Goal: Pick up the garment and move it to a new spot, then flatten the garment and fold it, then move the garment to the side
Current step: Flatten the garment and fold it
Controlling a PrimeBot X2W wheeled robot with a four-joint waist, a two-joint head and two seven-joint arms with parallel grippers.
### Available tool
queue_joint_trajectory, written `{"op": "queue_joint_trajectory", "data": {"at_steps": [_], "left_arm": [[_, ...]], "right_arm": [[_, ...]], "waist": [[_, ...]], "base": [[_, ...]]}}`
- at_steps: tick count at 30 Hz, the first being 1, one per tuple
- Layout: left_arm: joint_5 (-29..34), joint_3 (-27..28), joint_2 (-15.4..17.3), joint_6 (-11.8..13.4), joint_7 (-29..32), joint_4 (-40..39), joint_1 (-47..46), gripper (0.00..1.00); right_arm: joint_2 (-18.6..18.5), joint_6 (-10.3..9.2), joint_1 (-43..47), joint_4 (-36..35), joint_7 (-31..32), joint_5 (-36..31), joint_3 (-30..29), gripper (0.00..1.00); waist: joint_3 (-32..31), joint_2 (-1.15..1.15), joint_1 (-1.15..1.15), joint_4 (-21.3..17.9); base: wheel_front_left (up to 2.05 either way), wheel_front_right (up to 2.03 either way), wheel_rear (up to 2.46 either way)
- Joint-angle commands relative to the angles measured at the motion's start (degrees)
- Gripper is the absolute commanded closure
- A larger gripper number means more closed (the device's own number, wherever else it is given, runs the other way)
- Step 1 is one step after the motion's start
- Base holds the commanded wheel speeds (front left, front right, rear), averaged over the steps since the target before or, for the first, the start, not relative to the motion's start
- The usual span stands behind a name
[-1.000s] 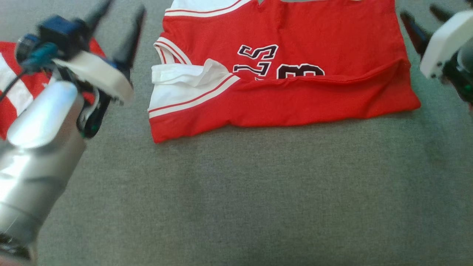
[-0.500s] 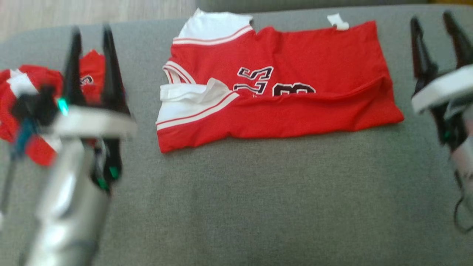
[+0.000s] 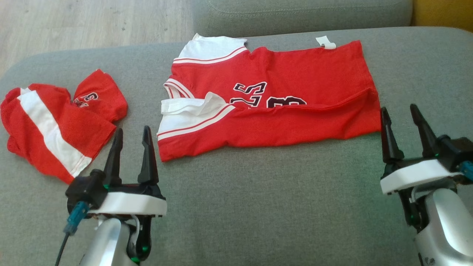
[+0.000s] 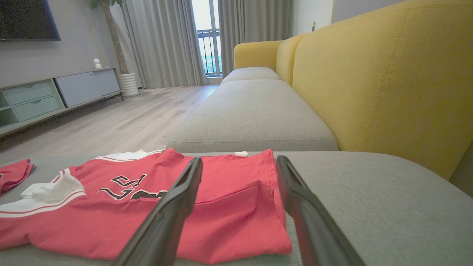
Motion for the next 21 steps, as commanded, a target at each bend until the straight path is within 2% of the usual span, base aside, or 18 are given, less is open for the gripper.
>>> {"op": "queue_joint_trajectory", "data": {"at_steps": [1,6,12,17,21], "left_arm": [[0.6,2.2,0.4,-0.4,-0.3,-0.8,-2.6,0.00],[1.7,0.5,0.4,-1.0,0.9,5.4,-5.8,0.00],[1.2,-0.3,0.7,-0.4,7.8,14.2,-10.8,0.00],[1.8,-0.7,1.6,2.1,13.6,20.9,-13.7,0.00],[2.2,-1.3,1.9,2.8,15.9,23.8,-14.7,0.00]], "right_arm": [[-0.1,-0.04,-1.2,-2.8,0.4,-0.6,0.5,0.00],[0.8,-0.04,-1.2,-6.1,2.4,-2.0,-0.4,0.00],[1.8,-0.04,-2.4,-8.7,3.7,-3.3,0.1,0.00],[2.5,-0.04,-3.5,-9.4,3.9,-3.8,0.9,0.00],[2.7,-0.04,-3.9,-9.5,4.0,-4.0,1.3,0.00]], "waist": [[0.2,0.00,0.01,-0.2],[2.1,0.00,0.01,-1.0],[5.0,0.00,0.01,-2.7],[6.5,0.00,0.01,-3.9],[7.0,0.00,0.01,-4.4]], "base": [[0.00,0.00,0.00],[0.00,0.00,0.00],[0.00,0.00,0.00],[0.00,0.00,0.00],[0.00,0.00,0.00]]}}
